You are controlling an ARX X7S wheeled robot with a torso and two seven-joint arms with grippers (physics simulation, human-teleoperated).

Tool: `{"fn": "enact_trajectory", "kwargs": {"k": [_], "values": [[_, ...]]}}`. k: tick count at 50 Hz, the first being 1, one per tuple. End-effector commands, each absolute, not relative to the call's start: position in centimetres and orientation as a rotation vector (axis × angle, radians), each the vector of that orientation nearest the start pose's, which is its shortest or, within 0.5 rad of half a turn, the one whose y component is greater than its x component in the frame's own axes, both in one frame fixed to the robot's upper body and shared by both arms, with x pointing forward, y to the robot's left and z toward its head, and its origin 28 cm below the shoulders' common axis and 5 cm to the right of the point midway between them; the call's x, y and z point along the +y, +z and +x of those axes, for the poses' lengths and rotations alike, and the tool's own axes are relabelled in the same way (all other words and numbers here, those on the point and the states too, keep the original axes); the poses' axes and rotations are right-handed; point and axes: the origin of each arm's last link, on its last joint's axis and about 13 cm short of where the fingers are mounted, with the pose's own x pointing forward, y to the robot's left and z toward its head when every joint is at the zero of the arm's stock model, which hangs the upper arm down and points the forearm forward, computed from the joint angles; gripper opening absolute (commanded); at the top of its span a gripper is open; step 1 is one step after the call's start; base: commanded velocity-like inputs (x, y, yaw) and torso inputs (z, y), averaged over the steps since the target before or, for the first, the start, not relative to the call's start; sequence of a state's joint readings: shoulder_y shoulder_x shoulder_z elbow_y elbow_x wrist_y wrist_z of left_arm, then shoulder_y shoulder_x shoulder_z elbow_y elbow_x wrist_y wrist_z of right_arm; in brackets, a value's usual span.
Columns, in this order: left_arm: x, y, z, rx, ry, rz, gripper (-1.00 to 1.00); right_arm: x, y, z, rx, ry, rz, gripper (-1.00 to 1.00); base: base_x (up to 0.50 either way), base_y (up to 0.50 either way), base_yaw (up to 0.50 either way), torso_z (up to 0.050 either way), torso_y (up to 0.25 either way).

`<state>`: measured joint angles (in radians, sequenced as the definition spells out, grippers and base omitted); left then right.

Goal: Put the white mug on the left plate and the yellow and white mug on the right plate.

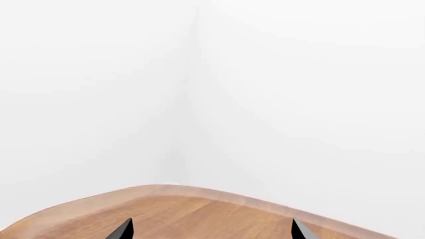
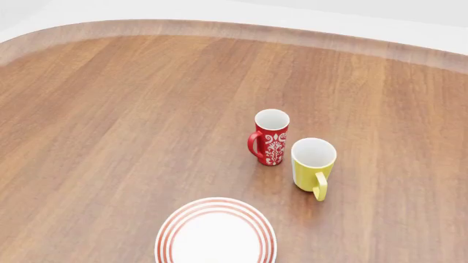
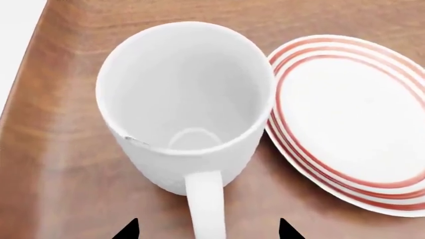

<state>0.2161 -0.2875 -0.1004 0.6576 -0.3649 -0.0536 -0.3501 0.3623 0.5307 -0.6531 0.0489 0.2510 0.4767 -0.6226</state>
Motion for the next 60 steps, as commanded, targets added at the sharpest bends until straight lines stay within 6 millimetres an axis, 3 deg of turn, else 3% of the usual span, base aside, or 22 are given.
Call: {"fn": "enact_trajectory", "kwargs": {"k": [1,16,17,43,49,60], "values": [[25.3,11.9,15.7,-0.374,0.235,-0.120,1.00,-14.0,1.8,25.1,0.573,1.030,-0.346,1.00,0.00,0.00,0.00,0.000,0.000],[25.4,11.9,15.6,-0.376,0.237,-0.124,1.00,-14.1,0.8,25.0,0.610,1.026,-0.340,1.00,0.00,0.00,0.00,0.000,0.000],[25.3,11.8,15.6,-0.375,0.236,-0.123,1.00,-14.1,0.9,24.9,0.609,1.028,-0.336,-1.00,0.00,0.00,0.00,0.000,0.000],[25.4,12.0,15.7,-0.378,0.234,-0.126,1.00,-13.5,4.7,24.4,0.458,1.089,-0.337,-1.00,0.00,0.00,0.00,0.000,0.001],[25.3,12.0,15.7,-0.381,0.231,-0.126,1.00,-13.7,6.0,25.0,0.363,1.024,-0.294,-1.00,0.00,0.00,0.00,0.000,0.000],[25.3,12.1,15.8,-0.384,0.231,-0.127,1.00,-14.3,6.8,26.6,0.316,0.848,-0.220,-1.00,0.00,0.00,0.00,0.000,0.000]]}}
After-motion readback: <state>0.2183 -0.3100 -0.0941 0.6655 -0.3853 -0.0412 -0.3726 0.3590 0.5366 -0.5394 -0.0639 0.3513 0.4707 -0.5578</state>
